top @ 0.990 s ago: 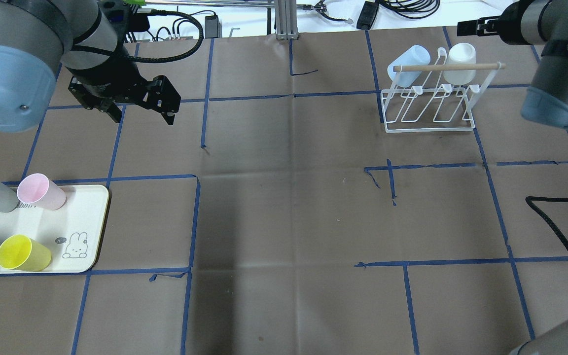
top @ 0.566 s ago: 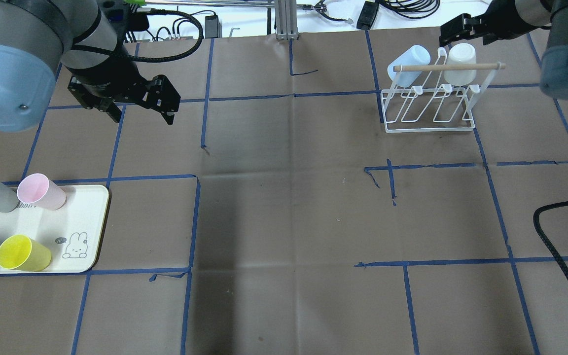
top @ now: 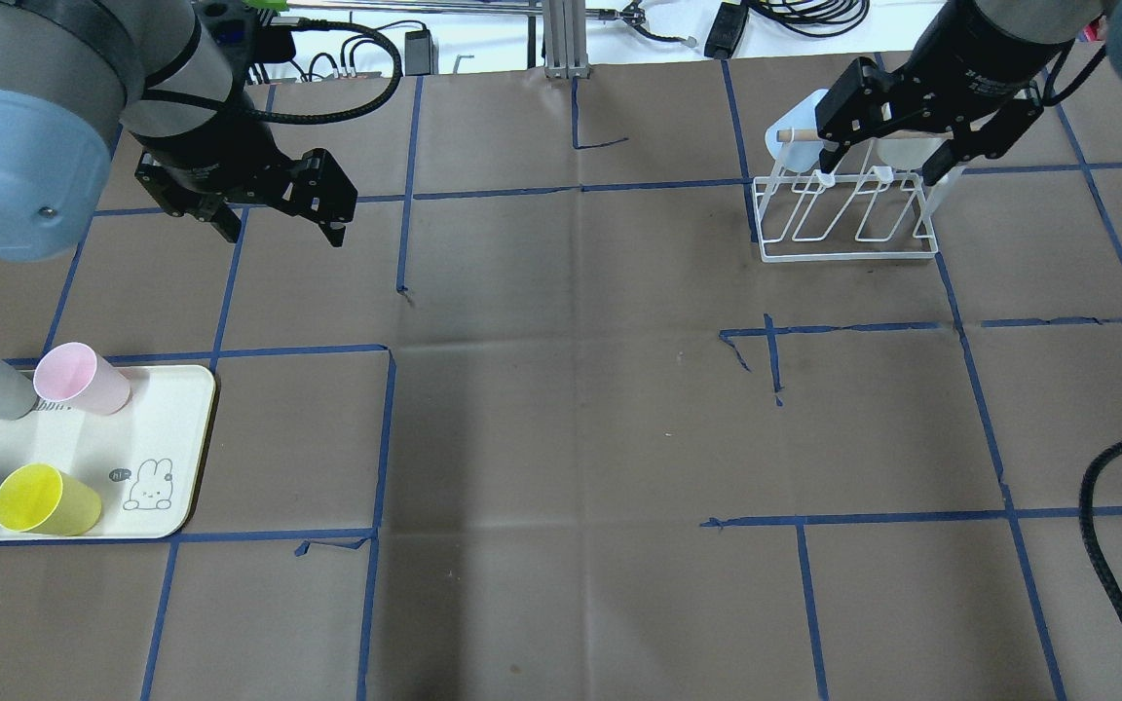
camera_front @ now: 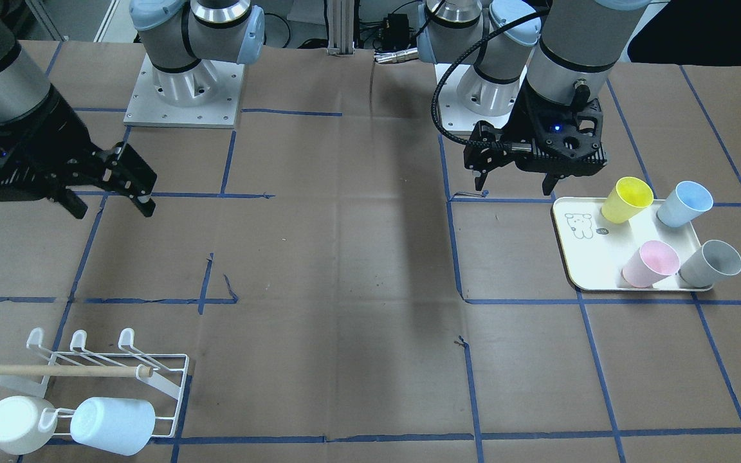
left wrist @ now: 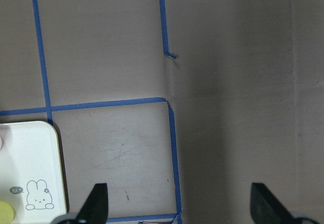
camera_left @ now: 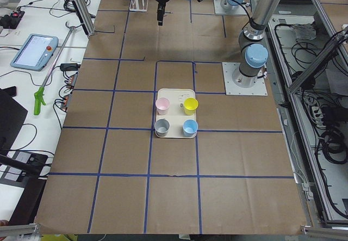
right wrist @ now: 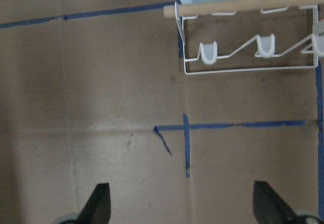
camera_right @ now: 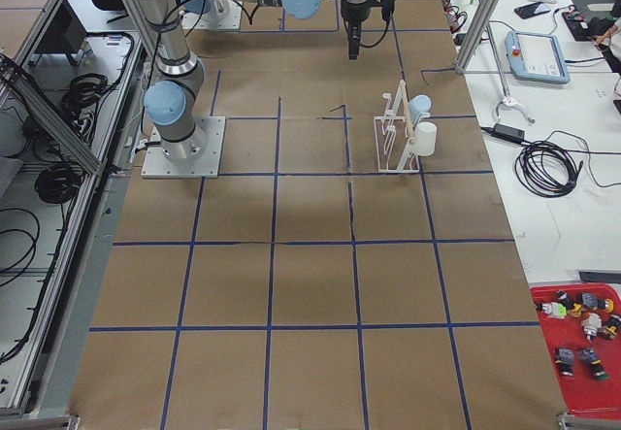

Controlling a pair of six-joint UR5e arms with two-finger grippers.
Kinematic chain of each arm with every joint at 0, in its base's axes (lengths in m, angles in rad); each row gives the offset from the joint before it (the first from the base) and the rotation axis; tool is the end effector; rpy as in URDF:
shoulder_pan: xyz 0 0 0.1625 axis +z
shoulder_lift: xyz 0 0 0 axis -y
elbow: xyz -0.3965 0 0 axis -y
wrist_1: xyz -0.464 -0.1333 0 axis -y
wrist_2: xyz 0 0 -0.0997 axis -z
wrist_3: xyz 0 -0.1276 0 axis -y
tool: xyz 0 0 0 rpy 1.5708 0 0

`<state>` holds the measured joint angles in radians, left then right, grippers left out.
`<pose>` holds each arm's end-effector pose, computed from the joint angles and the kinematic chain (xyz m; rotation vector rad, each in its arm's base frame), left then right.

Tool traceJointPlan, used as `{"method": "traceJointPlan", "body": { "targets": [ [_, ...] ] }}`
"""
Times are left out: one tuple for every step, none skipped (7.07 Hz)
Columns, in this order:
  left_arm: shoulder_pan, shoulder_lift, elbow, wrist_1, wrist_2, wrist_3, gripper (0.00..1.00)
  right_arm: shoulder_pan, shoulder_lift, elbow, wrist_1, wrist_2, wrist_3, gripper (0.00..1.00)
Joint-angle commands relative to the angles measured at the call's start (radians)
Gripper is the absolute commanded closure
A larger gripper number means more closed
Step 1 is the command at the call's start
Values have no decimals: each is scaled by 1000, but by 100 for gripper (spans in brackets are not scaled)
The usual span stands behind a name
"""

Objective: Transfer IKEA cup to right arm and place on rack

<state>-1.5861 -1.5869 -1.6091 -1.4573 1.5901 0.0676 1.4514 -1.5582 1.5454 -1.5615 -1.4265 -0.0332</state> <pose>-0.1396 -0.5747 0.4123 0.1284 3.1168 -0.0914 0.0828 -0.5831 0.4390 0.1288 2.9951 -0.0218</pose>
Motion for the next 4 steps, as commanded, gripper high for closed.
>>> {"method": "traceJointPlan", "body": {
  "targets": [
    [0,1,0,-2,-7,-38,0,16,-80,-4,191,-80,15,0],
    [0,1,0,-2,-7,-52,0,50,-80,-1,189,-95,19,0],
    [0,1,0,-3,-7,-54,0,105,-79,2,158,-148,35,0],
    [0,1,0,-3,-7,-54,0,163,-76,33,76,-179,100,0]
  ]
}}
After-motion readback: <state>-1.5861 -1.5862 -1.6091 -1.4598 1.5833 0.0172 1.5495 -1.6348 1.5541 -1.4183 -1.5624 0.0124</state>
